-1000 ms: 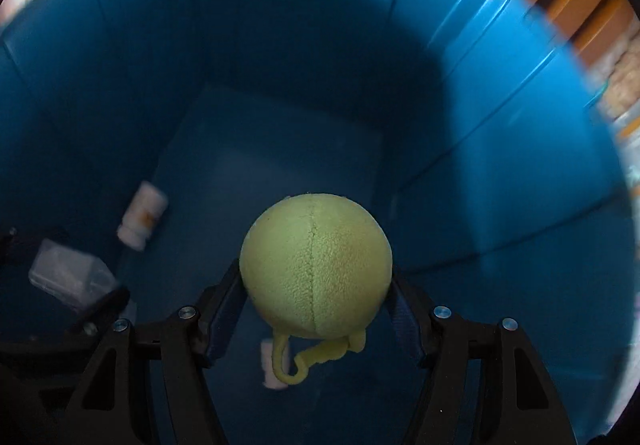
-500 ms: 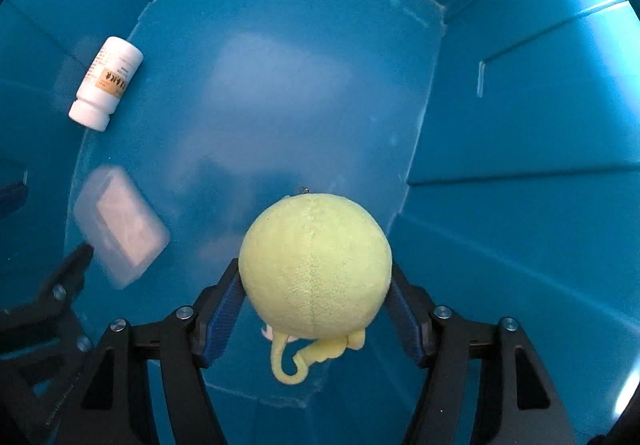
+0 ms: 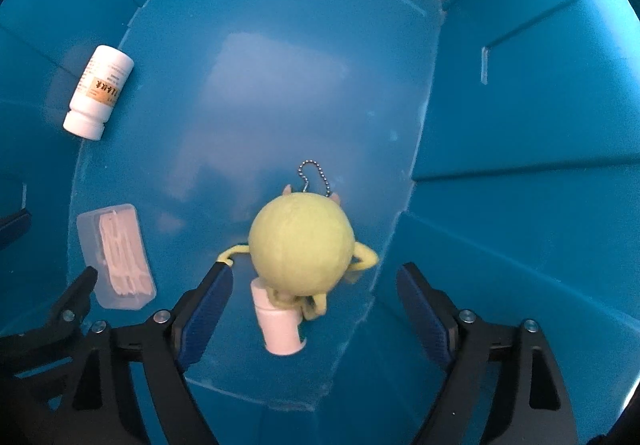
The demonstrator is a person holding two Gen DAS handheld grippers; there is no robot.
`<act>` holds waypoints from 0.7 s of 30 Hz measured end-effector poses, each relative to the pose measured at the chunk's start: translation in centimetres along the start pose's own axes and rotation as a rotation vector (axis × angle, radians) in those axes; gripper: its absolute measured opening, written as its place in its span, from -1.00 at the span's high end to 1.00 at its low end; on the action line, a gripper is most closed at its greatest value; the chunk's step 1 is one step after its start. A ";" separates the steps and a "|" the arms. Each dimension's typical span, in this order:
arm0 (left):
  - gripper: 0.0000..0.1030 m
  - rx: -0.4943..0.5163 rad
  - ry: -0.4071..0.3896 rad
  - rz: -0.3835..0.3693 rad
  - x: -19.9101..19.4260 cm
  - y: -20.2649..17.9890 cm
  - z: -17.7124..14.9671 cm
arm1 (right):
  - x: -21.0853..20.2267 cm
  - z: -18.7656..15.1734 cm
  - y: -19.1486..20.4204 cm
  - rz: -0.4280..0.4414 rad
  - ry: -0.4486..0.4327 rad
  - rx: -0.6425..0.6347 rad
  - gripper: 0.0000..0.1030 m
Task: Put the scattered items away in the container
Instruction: 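Open both grippers to drop the box and plush into the crate, then withdraw both grippers from the crate back toward the heap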
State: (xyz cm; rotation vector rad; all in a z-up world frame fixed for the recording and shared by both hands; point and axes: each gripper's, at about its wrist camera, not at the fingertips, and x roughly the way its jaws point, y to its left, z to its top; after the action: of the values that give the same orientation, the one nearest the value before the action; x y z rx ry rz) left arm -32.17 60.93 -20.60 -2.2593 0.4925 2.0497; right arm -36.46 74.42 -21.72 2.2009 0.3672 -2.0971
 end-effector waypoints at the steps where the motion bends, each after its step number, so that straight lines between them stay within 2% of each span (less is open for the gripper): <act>1: -0.29 0.000 -0.001 0.000 0.0 0.0 0.0 | -0.1 0.1 -0.1 0.009 0.000 0.002 -0.71; 7: -0.29 -0.008 -0.002 0.018 0.1 0.3 0.5 | -0.7 -0.1 -0.1 0.049 0.007 -0.005 -0.96; 10: -0.29 -0.022 -0.022 0.016 -0.3 0.0 0.4 | -1.3 0.0 -0.5 0.030 -0.001 -0.014 -0.96; 13: -0.29 -0.033 -0.054 0.029 -1.4 0.0 0.2 | -2.8 -0.2 -1.2 0.049 -0.015 0.017 -0.96; 17: -0.29 -0.077 -0.150 -0.019 -5.2 1.4 -1.0 | -6.8 -1.7 -1.6 0.037 -0.117 0.049 -0.99; 21: -0.29 -0.077 -0.311 -0.068 -10.1 2.9 -3.5 | -12.6 -2.5 -2.3 0.054 -0.264 0.069 -0.99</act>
State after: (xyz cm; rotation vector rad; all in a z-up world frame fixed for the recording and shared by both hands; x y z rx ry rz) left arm -30.31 59.36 -9.77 -1.9095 0.3147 2.3600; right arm -34.99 75.67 -8.78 1.9075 0.2155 -2.3620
